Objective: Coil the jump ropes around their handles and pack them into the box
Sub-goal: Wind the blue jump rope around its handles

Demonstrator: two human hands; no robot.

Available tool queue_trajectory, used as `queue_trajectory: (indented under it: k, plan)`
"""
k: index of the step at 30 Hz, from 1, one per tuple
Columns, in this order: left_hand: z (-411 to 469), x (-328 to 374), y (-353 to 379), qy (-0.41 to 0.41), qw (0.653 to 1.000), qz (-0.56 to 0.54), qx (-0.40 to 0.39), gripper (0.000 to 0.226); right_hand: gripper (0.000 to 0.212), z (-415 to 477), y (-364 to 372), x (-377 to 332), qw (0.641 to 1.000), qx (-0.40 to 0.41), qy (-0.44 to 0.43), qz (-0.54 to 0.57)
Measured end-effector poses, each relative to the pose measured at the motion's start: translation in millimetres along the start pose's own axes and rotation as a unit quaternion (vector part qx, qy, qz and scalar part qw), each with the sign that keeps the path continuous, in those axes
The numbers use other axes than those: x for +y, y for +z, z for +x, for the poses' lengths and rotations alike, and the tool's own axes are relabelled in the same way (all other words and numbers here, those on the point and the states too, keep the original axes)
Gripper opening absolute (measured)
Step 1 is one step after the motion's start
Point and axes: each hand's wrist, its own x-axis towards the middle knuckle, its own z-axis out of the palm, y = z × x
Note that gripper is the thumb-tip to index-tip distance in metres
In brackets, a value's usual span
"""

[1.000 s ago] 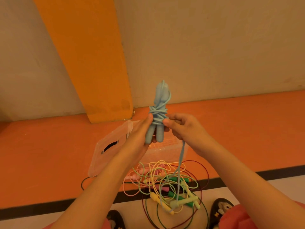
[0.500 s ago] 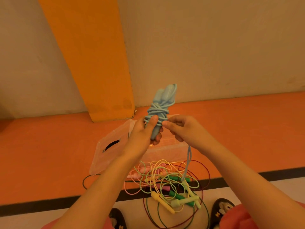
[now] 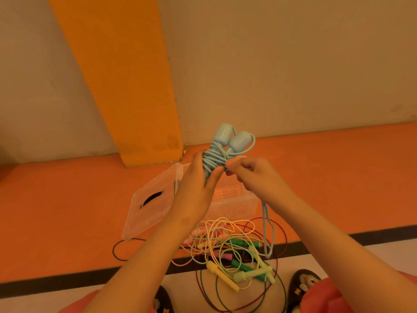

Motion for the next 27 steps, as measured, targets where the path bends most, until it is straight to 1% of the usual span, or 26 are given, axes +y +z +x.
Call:
queue_trajectory:
  k: [3, 5, 7, 8, 10, 13, 17, 19, 21, 23, 25, 27]
  plan:
    - [-3.6, 4.0, 0.5, -0.012, 0.997, -0.061, -0.04, 0.033, 0.041, -1.7, -0.3, -2.3, 1.0, 0.017, 0.024, 0.004]
    - [-4.6, 3.6, 0.7, -0.022, 0.994, -0.09, -0.051, 0.045, 0.043, -2.2, -0.6, -2.7, 0.999, 0.03, 0.035, 0.006]
    - [-6.6, 6.3, -0.5, -0.032, 0.992, -0.11, -0.051, 0.057, 0.042, -2.8, -0.5, -4.4, 0.998, 0.037, 0.04, 0.007]
    - [-7.1, 7.7, -0.5, -0.033, 0.991, -0.121, -0.047, 0.054, 0.041, -3.1, -0.8, -5.6, 0.998, 0.039, 0.041, 0.003]
    - [-5.7, 5.8, 0.6, -0.036, 0.992, -0.118, -0.038, 0.039, 0.041, -3.3, -1.8, -6.7, 0.998, 0.037, 0.04, -0.007]
    - [0.9, -2.2, 0.1, -0.074, 0.99, -0.119, -0.008, 0.037, 0.039, -3.5, -2.0, -4.8, 0.999, 0.033, 0.026, -0.018]
    - [4.5, 1.7, -6.4, -0.131, 0.966, -0.22, 0.021, 0.023, 0.021, -4.9, -4.3, -4.5, 0.999, 0.01, -0.017, -0.041]
    - [5.5, 4.1, -9.0, -0.143, 0.954, -0.259, 0.04, 0.026, 0.015, -2.4, -5.7, -0.3, 0.998, 0.02, -0.022, -0.051]
    - [7.0, 5.0, -10.6, -0.152, 0.941, -0.297, 0.054, 0.035, 0.009, 1.0, -7.0, 7.3, 0.997, 0.037, -0.018, -0.058]
    - [8.2, 5.8, -12.5, -0.159, 0.933, -0.32, 0.051, 0.042, 0.009, 3.0, -8.1, 12.0, 0.997, 0.044, -0.005, -0.067]
    - [7.2, 9.1, -14.0, -0.151, 0.931, -0.331, 0.043, 0.038, 0.014, 3.5, -8.9, 12.1, 0.998, 0.032, 0.007, -0.061]
    - [6.0, 11.8, -15.2, -0.142, 0.928, -0.343, 0.03, 0.029, 0.018, 2.6, -8.2, 8.4, 1.0, -0.009, 0.025, -0.008]
